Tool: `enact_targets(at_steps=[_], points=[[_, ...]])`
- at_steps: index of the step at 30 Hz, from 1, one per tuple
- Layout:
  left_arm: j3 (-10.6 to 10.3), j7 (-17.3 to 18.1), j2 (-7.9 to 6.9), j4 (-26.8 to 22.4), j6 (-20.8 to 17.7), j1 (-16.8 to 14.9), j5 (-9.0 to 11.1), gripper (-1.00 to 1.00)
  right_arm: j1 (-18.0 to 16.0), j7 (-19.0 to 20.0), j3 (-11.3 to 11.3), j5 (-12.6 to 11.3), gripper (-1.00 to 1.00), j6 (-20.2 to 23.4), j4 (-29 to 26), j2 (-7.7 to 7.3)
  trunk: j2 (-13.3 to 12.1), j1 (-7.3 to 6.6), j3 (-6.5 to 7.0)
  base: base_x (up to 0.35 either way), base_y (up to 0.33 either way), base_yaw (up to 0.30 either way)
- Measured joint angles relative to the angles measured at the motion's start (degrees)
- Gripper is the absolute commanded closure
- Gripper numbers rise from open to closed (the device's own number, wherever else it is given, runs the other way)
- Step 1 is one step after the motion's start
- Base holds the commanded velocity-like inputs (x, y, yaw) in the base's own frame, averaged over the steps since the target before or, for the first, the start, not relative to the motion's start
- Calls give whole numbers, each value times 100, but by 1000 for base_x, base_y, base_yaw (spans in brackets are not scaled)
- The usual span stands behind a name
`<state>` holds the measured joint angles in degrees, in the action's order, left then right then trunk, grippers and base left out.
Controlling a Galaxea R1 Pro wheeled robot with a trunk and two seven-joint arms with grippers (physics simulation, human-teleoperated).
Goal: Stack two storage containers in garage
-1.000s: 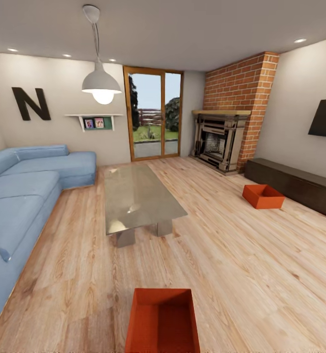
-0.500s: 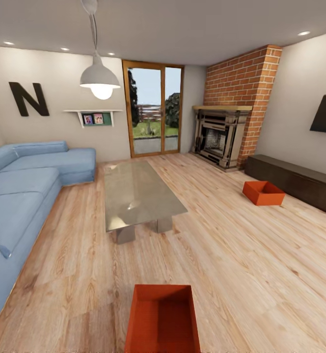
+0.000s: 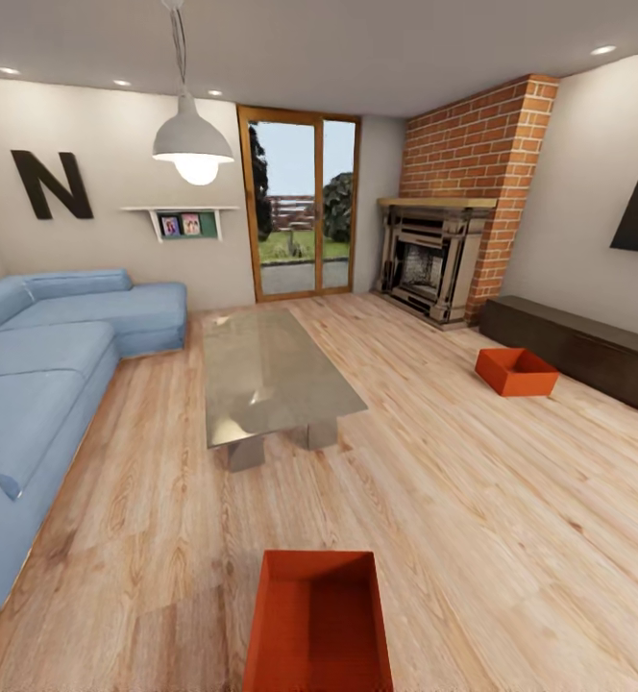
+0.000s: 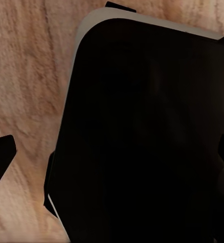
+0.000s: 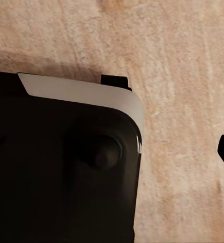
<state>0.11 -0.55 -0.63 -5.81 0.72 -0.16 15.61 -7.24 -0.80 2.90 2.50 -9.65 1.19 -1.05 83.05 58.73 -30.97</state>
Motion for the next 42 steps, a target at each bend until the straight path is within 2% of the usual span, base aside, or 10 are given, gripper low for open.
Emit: enact_targets(at_steps=[42], points=[[-3,2,1,1,0,0,-16,-100,0,0,24,13,-100,2,0,-8,0,0,-385,0,0,0]])
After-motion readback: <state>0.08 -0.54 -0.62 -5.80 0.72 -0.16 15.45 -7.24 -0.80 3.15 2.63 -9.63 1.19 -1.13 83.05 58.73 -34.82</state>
